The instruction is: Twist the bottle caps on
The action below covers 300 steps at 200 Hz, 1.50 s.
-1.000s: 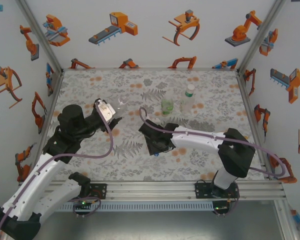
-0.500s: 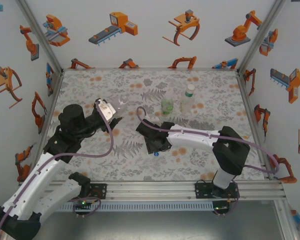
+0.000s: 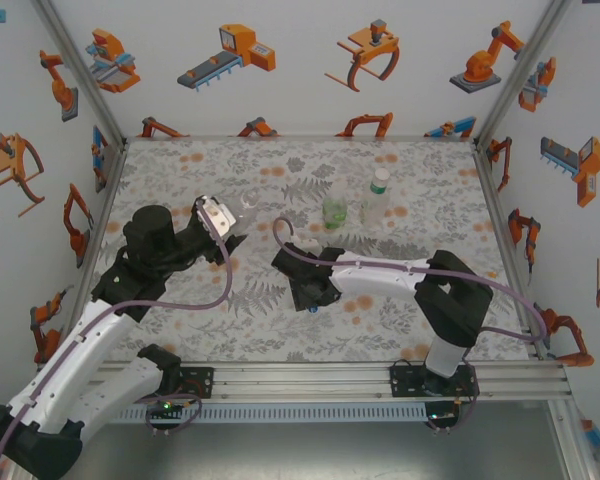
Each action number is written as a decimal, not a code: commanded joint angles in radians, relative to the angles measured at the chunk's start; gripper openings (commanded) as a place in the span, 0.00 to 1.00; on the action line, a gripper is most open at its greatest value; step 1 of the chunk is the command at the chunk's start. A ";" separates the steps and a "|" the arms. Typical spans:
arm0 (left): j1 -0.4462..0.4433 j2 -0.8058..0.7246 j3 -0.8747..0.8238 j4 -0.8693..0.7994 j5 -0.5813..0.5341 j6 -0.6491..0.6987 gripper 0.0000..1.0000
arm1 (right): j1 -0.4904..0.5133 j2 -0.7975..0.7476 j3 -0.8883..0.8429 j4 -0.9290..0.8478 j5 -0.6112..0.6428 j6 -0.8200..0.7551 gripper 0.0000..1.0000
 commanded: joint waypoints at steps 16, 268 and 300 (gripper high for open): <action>0.003 0.006 0.009 0.009 0.016 -0.019 0.00 | 0.000 -0.003 -0.025 -0.003 0.004 0.026 0.46; 0.015 0.025 0.015 0.007 -0.003 -0.024 0.00 | -0.008 0.012 -0.049 0.031 0.005 0.019 0.39; 0.018 0.029 0.015 0.006 -0.001 -0.027 0.00 | -0.009 0.018 -0.053 0.036 0.005 0.017 0.39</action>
